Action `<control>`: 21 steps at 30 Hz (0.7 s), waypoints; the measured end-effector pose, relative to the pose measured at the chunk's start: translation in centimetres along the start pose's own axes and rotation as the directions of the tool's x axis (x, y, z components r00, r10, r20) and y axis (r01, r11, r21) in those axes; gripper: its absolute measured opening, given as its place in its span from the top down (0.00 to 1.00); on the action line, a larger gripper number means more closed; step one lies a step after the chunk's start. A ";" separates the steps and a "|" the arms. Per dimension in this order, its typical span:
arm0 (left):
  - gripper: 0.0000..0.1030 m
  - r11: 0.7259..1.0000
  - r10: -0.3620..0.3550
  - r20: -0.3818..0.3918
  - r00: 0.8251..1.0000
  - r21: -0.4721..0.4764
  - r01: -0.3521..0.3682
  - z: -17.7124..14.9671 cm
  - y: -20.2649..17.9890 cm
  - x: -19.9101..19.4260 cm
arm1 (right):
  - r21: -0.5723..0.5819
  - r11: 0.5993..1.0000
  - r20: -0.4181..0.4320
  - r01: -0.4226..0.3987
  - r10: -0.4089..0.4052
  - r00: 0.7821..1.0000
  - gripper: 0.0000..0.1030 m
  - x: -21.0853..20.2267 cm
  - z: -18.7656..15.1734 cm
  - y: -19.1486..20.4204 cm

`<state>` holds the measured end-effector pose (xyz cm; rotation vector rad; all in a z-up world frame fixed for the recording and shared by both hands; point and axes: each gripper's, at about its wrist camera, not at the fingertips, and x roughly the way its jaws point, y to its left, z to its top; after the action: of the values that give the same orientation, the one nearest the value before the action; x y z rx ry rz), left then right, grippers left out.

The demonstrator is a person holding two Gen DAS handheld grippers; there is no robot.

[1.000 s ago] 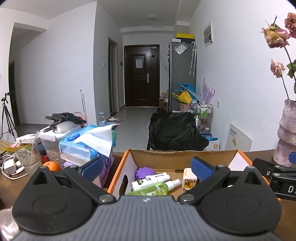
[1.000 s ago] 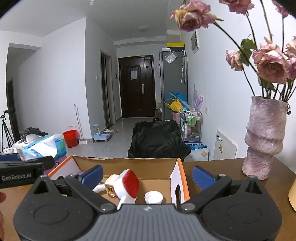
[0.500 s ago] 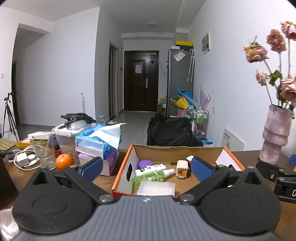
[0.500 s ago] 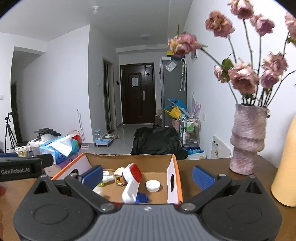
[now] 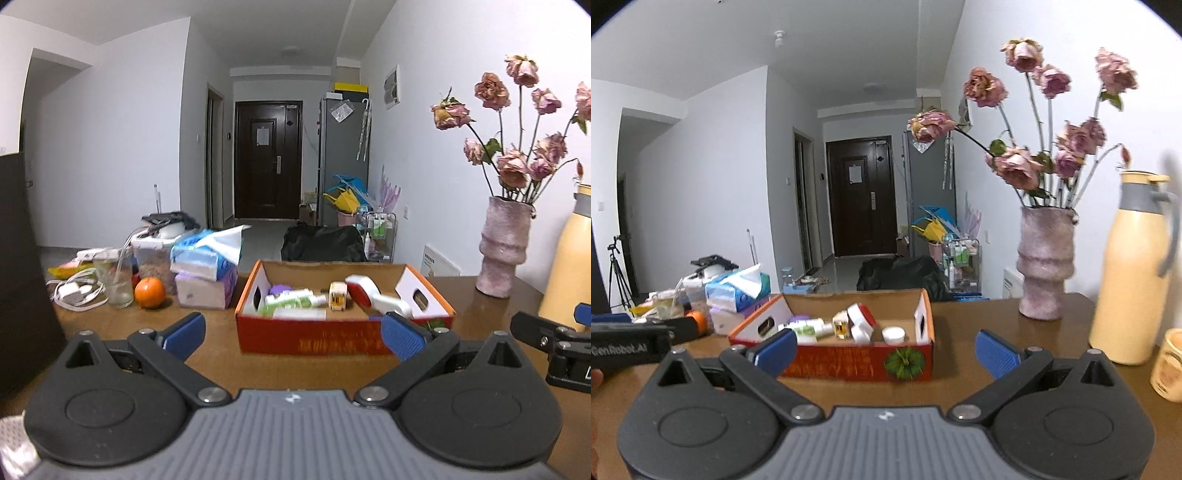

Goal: Organize rigid objects

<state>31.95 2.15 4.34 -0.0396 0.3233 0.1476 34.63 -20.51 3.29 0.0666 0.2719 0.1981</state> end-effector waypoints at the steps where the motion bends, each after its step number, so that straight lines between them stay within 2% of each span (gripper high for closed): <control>1: 0.00 1.000 -0.003 0.001 1.000 0.000 0.003 -0.4 0.1 -0.9 | 0.000 1.000 -0.003 0.002 -0.002 1.000 0.00 -1.0 -0.5 0.0; 12: 0.00 1.000 0.009 0.004 1.000 -0.001 -0.009 -4.8 1.2 -11.7 | -0.019 1.000 -0.006 0.003 -0.003 1.000 0.00 -11.3 -4.5 0.1; 21: 0.00 1.000 0.019 -0.008 1.000 -0.004 -0.019 -7.1 1.5 -16.6 | -0.042 0.999 0.004 -0.022 0.022 1.000 0.00 -16.2 -6.1 0.8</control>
<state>13.93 0.85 2.86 -0.0414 0.3316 0.1670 17.47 -22.78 1.72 0.0282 0.2628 0.2253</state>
